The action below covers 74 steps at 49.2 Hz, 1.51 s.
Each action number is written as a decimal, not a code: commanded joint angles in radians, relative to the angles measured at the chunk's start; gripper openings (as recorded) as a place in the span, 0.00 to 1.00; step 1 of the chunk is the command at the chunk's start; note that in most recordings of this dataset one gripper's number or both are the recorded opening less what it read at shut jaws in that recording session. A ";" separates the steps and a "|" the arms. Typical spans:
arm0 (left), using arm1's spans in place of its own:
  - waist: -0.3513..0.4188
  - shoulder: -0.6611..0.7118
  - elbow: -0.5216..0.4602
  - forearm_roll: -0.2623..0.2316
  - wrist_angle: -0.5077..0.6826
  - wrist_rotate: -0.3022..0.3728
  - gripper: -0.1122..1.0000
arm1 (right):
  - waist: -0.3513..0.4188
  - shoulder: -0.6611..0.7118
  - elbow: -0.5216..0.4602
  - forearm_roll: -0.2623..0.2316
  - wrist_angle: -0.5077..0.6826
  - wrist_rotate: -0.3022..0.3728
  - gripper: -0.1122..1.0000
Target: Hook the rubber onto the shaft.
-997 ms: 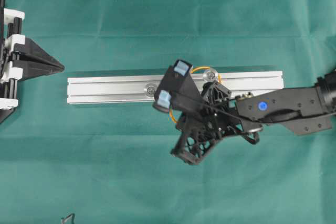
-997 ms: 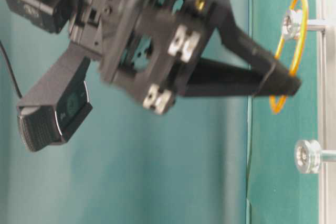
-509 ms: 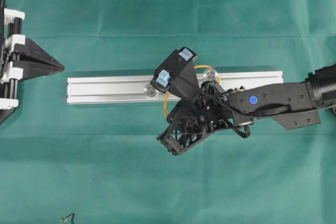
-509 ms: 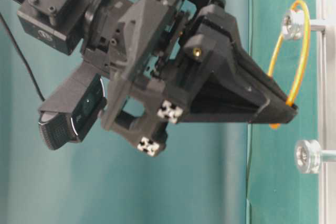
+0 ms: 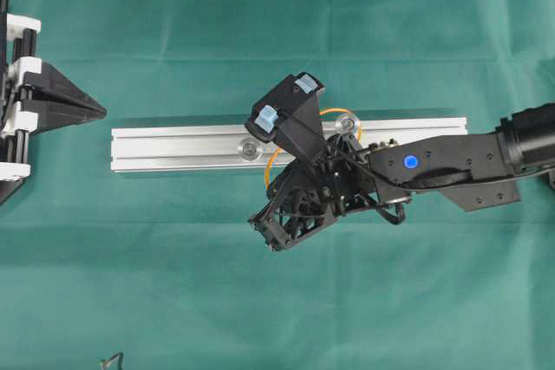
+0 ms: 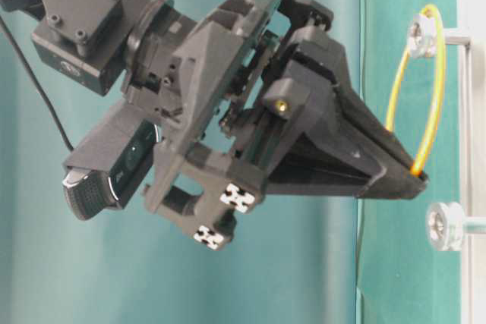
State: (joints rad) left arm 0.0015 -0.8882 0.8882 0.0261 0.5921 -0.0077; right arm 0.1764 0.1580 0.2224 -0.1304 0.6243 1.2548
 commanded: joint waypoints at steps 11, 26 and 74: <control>0.002 0.006 -0.034 0.003 -0.005 0.002 0.10 | -0.005 -0.014 -0.032 -0.003 -0.006 0.023 0.17; 0.002 0.005 -0.034 0.003 -0.005 0.000 0.10 | -0.034 0.008 -0.067 -0.038 -0.005 0.071 0.17; 0.002 0.006 -0.034 0.003 -0.005 0.000 0.10 | -0.100 0.095 -0.138 -0.074 -0.052 0.080 0.17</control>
State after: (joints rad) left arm 0.0015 -0.8882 0.8882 0.0261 0.5921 -0.0077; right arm 0.0828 0.2715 0.1181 -0.2010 0.5829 1.3361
